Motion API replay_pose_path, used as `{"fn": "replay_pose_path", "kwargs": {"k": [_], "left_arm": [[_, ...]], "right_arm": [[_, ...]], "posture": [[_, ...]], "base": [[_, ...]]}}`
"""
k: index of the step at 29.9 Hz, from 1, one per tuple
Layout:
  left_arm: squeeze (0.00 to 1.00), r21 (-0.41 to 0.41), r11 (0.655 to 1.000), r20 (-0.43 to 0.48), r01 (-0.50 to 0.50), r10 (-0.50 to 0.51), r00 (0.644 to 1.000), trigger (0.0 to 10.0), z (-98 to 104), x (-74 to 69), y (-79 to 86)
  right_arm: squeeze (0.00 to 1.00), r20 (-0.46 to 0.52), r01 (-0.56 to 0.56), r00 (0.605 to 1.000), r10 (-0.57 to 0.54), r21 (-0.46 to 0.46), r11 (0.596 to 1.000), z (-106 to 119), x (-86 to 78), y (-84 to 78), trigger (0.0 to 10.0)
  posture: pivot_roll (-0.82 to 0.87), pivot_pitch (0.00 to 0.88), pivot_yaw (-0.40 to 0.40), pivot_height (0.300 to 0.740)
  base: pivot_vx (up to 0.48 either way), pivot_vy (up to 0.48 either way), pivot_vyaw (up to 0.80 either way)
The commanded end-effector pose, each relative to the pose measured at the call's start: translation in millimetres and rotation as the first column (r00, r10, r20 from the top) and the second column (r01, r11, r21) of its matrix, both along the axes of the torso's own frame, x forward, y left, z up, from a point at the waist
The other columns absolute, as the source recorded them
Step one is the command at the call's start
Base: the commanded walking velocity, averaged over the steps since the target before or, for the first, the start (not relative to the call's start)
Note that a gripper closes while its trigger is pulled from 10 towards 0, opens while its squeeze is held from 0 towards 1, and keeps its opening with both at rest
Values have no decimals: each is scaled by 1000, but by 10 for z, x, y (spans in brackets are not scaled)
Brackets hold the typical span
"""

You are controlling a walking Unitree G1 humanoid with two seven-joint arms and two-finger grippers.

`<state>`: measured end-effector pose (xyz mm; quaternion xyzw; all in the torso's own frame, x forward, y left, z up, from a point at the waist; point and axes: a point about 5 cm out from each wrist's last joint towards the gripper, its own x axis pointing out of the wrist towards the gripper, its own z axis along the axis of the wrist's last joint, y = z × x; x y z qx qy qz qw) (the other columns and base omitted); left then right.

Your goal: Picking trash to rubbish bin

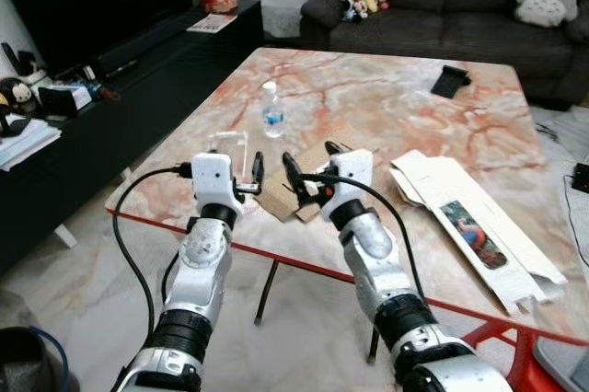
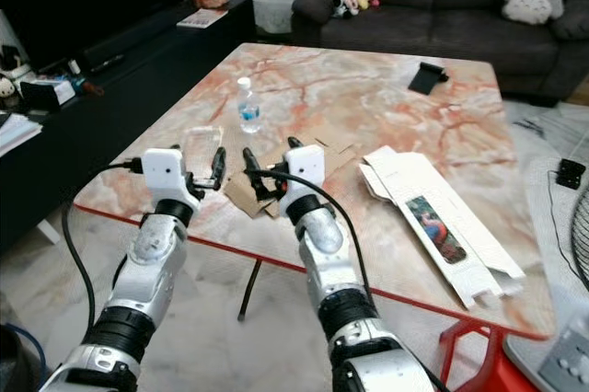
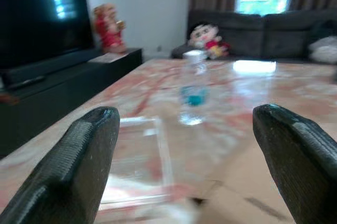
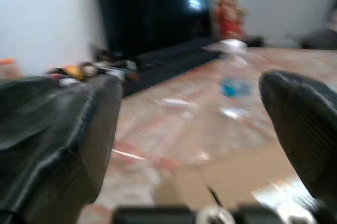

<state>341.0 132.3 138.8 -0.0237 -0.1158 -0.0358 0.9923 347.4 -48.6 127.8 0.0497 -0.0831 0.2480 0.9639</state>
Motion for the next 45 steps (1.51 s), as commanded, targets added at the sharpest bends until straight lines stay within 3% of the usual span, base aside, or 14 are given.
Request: {"fn": "replay_pose_path", "kwargs": {"k": [1, 45], "left_arm": [[0, 2, 1000, 17, 7, -7, 1000, 10000, 43, 10, -22], [0, 16, 1000, 30, -14, 14, 999, 10000, 119, 50, 51]], "right_arm": [[0, 32, 3, 999, -4, 9, 1000, 76, 16, 9, 10000], [0, 18, 10, 1000, -11, 11, 1000, 73, 35, -13, 10000]], "posture": [[102, 0, 59, 740], [116, 0, 63, 740]], "base": [[386, 0, 794], [389, 0, 36]]}}
